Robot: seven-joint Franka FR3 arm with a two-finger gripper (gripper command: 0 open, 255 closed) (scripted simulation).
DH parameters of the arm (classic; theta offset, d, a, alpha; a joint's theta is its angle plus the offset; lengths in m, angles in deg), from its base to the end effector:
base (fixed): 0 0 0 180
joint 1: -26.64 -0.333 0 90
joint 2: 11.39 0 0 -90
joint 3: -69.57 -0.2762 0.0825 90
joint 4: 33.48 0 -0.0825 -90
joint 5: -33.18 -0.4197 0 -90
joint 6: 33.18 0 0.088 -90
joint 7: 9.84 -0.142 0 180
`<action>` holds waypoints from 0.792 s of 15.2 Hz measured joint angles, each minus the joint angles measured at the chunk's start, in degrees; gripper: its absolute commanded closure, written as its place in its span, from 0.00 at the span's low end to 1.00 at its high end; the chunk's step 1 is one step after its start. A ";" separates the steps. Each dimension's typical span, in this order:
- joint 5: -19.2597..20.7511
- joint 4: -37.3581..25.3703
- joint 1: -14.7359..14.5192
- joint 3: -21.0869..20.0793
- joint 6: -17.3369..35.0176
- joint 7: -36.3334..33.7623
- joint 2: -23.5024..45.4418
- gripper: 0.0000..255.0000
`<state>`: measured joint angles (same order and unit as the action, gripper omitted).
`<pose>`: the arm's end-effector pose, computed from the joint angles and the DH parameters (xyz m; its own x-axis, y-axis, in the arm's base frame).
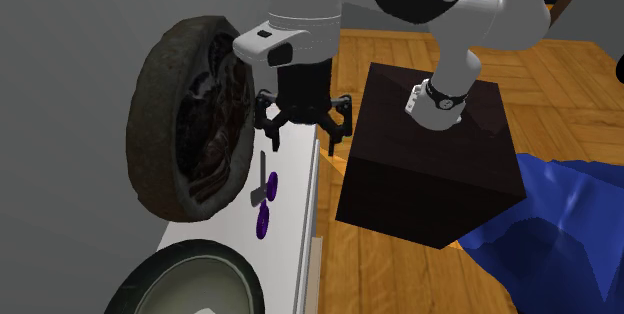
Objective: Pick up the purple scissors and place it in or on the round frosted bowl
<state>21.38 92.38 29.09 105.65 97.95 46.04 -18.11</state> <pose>0.4548 -0.3487 0.3528 0.9408 0.1692 0.2936 0.1772 -0.9842 -0.0006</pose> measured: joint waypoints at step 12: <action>-16.23 -7.73 2.44 1.90 2.86 14.52 16.64 0.00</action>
<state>5.15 84.66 31.53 107.55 100.81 60.56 -1.47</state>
